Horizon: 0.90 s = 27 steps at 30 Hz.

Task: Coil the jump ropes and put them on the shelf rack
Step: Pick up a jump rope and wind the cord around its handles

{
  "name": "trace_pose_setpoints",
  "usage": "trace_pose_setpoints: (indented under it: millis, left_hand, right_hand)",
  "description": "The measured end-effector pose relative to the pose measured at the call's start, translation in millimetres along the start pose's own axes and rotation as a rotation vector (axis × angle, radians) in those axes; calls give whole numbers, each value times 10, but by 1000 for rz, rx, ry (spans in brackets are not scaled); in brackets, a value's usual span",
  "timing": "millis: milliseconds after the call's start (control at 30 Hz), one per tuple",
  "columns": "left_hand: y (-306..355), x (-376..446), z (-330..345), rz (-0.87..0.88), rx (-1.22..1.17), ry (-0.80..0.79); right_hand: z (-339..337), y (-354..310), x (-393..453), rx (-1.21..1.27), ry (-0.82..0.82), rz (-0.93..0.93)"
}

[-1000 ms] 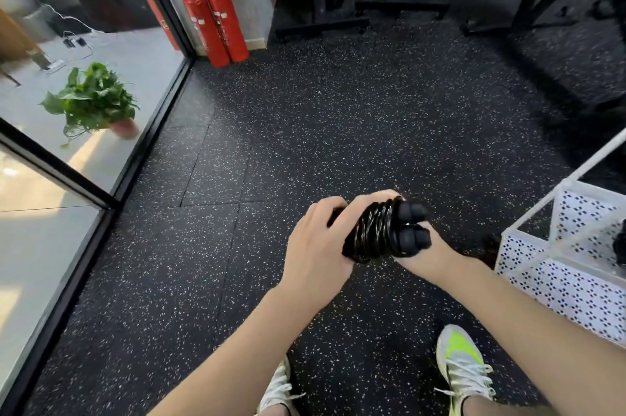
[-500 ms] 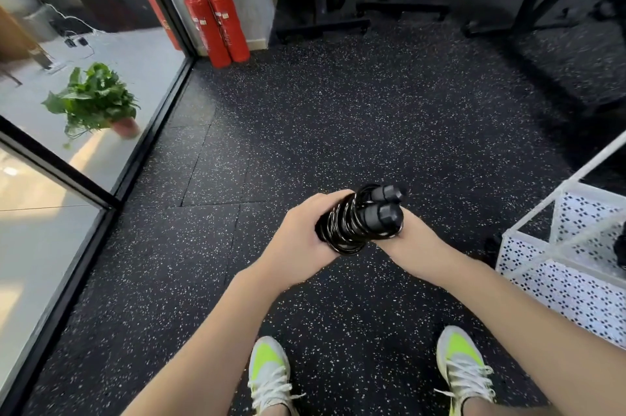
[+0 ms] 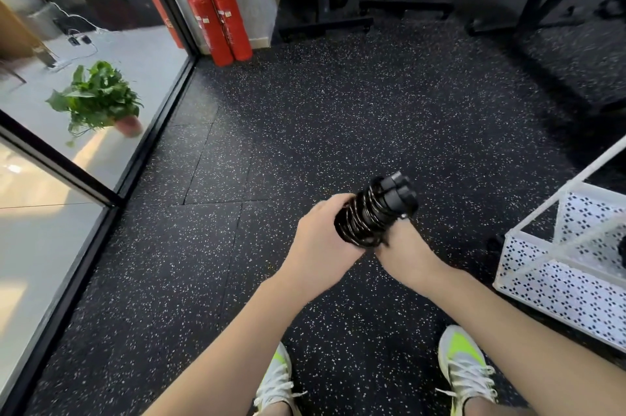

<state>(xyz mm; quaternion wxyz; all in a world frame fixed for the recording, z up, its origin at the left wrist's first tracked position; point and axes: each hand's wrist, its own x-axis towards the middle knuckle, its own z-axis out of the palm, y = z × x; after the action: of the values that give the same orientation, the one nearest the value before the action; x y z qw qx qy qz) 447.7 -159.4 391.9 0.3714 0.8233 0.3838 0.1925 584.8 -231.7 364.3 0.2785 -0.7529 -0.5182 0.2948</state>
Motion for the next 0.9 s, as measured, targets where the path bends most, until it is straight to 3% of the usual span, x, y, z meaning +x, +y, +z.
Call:
trace_pose_setpoints:
  millis: [67,133,233,367,567,667,900]
  left_hand:
    - [-23,45,-26,-137,-80,64]
    - [-82,117,-85,-230,-69,102]
    - [-159,160,-101,-327,27,38]
    - [-130,123,6,-322,39,15]
    - [-86,118,60,-327,19,-136]
    - [-82,90,-81,-246,-36,-247]
    - [28,-13,-58,-273,-119,-79]
  right_hand:
    - [43,24,-15,-31,-67,-1]
    - [62,2,-66,-220,-112,-22]
    - [70,-120,-141,-447,-116,-77]
    - [82,-283,-205,-547,-167,-142]
    - [-18,-315,-219,-337,-181,-11]
    - [-136,-317,-213,-137,-161,86]
    - [-291,-420,-242,59,-5,199]
